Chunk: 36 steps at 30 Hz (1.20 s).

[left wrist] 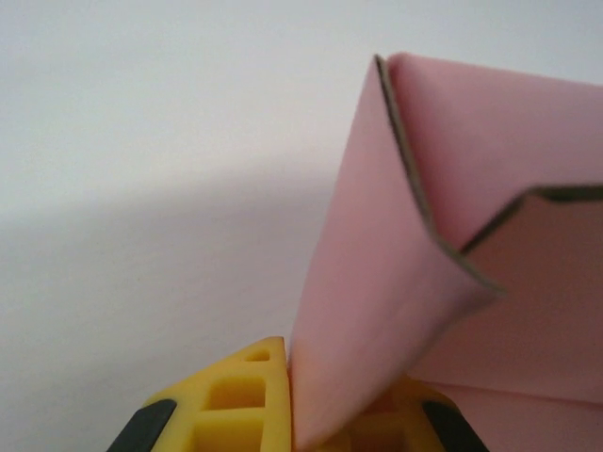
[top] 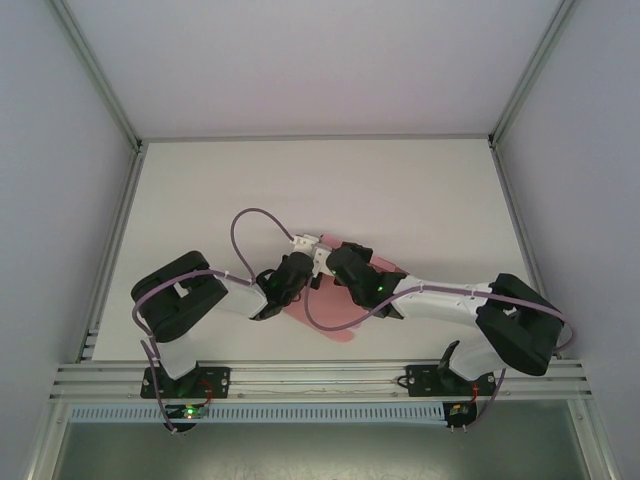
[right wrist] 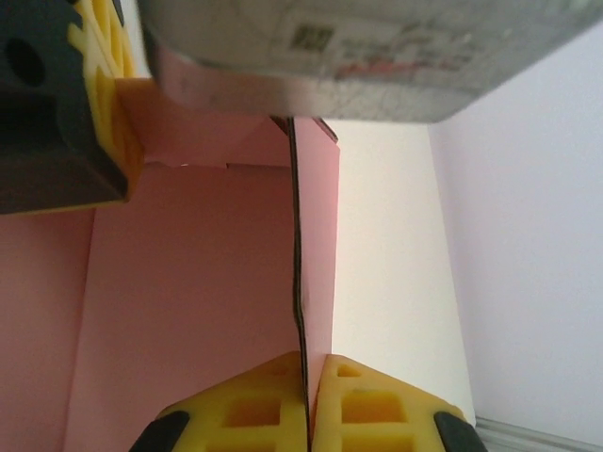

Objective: Assemble paper box

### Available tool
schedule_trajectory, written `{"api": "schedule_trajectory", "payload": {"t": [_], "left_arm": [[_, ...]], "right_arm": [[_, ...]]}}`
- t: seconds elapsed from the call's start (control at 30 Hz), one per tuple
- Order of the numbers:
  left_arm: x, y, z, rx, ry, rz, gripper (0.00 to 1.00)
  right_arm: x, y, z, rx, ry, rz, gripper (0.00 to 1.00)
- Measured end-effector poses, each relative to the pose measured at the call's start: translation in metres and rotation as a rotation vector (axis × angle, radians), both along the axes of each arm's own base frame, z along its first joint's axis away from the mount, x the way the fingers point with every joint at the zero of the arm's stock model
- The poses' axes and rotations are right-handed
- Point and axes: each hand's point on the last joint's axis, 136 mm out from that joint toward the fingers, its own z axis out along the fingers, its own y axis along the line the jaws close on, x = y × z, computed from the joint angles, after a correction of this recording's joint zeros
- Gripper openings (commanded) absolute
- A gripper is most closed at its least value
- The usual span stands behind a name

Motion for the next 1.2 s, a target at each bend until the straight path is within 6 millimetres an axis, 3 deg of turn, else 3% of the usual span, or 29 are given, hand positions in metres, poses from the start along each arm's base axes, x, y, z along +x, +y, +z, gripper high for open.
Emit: {"api": "schedule_trajectory", "payload": {"t": [0.53, 0.67, 0.73, 0.8, 0.9, 0.93, 1.0, 1.07, 1.1, 1.13, 1.2], "left_arm": [[-0.006, -0.001, -0.005, -0.096, 0.27, 0.219, 0.0], [-0.005, -0.004, -0.004, -0.083, 0.231, 0.172, 0.0], [-0.005, -0.007, -0.004, -0.084, 0.194, 0.13, 0.0], [-0.004, -0.009, -0.003, -0.068, 0.172, 0.108, 0.0], [-0.003, -0.011, -0.001, -0.046, 0.149, 0.075, 0.0], [-0.002, -0.012, -0.001, -0.043, 0.144, 0.067, 0.0], [0.0, -0.012, 0.001, -0.041, 0.134, 0.057, 0.0], [0.002, -0.011, 0.005, -0.042, 0.126, 0.052, 0.0], [0.004, -0.01, 0.008, -0.041, 0.122, 0.059, 0.0], [0.008, -0.008, 0.013, -0.041, 0.116, 0.071, 0.0], [0.017, -0.004, 0.022, -0.049, 0.105, 0.098, 0.0]], "right_arm": [[0.003, -0.014, -0.008, 0.036, 0.071, -0.04, 0.0], [0.003, -0.016, -0.008, 0.039, 0.076, -0.045, 0.0], [0.002, -0.016, -0.009, 0.029, 0.081, -0.042, 0.1], [0.001, -0.017, -0.01, 0.025, 0.088, -0.045, 0.12], [0.0, -0.017, -0.01, 0.034, 0.106, -0.053, 0.28], [-0.001, -0.016, -0.011, 0.039, 0.117, -0.056, 0.4], [-0.003, -0.015, -0.012, 0.054, 0.14, -0.059, 0.47], [-0.005, -0.013, -0.011, 0.078, 0.168, -0.055, 0.64], [-0.006, -0.013, -0.008, 0.101, 0.181, -0.054, 0.86], [-0.008, -0.012, -0.003, 0.129, 0.191, -0.046, 0.98], [-0.012, -0.006, 0.018, 0.219, 0.188, -0.011, 0.98]]}}
